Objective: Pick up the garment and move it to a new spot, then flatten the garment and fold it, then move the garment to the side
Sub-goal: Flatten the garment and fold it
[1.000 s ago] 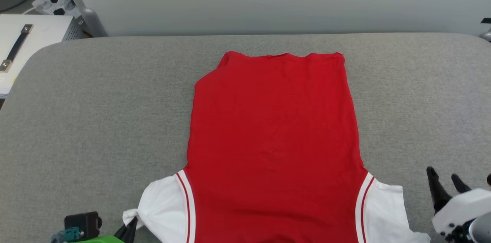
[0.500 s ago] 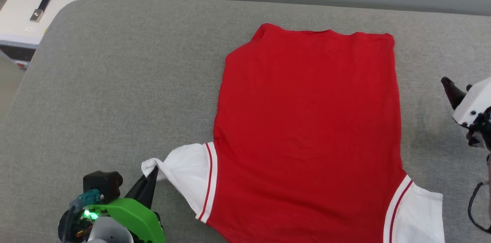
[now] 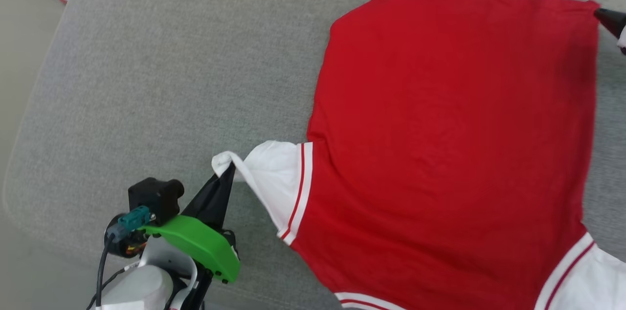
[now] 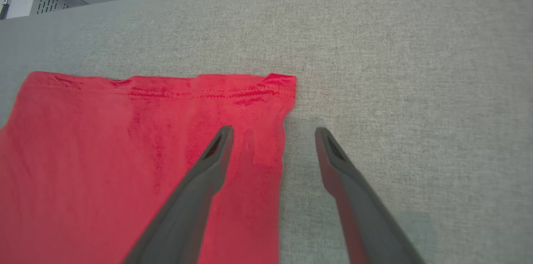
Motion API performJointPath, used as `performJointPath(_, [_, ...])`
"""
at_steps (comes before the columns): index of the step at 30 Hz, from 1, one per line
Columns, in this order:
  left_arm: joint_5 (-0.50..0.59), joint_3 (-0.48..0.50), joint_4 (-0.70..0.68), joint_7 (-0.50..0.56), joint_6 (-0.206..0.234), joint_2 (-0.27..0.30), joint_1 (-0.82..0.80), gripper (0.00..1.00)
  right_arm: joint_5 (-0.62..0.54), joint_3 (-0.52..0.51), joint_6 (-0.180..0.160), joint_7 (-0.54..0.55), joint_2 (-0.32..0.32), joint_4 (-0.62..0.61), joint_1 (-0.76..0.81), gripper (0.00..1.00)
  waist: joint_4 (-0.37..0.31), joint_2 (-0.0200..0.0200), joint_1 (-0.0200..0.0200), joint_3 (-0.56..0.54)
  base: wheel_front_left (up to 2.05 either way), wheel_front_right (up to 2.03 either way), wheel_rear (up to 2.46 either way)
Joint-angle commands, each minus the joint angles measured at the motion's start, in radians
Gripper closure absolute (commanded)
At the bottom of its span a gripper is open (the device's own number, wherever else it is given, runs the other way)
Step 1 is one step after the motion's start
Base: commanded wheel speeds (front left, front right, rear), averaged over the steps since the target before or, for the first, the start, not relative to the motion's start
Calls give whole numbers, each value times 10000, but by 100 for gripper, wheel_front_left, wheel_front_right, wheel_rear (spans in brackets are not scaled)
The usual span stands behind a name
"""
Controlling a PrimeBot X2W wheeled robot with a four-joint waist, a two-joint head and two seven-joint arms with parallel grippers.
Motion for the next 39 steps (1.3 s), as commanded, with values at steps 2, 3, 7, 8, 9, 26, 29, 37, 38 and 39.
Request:
performJointPath(2, [174,-33,23,-149,-119,-117,-358,100,-275,22,-7,111,-79,186,-358,0,811,0,-1,941,0,0,0])
performJointPath(3, [198,-50,33,-193,-169,-164,-435,100,-369,-26,-7,203,-103,300,-490,0,881,0,-1,1049,0,0,0])
performJointPath(7, [227,-83,99,-348,-311,-311,-614,100,-715,-95,-7,408,-176,616,-798,0,1044,0,-1,1388,0,0,0])
performJointPath(8, [215,-80,138,-379,-331,-335,-624,100,-783,-77,-7,450,-183,685,-812,0,1062,0,-1,1438,0,0,0])
performJointPath(9, [202,-79,194,-409,-358,-358,-635,100,-831,-82,-7,572,-164,811,-794,0,1073,0,-1,1483,0,0,0])
performJointPath(26, [-1,-20,934,-587,-523,-463,-666,100,-1506,-356,-7,2330,-57,1110,-687,100,946,0,-1,863,0,0,0])
performJointPath(29, [-76,-12,1021,-560,-459,-404,-483,100,-1437,-277,-7,2259,-259,816,-602,100,788,0,-1,471,0,0,0])
performJointPath(37, [-440,187,1163,-406,-133,-56,220,100,-401,-84,-7,2174,-918,-711,1137,100,-225,0,-1,-704,0,0,0])
performJointPath(38, [-476,216,1166,-398,-98,-16,290,100,-255,-97,-7,2156,-928,-923,1439,100,-359,0,-1,-808,0,0,0])
performJointPath(39, [-504,231,1161,-369,-52,32,368,100,-83,-148,-7,2154,-953,-1211,1841,100,-496,0,-1,-907,0,0,0])
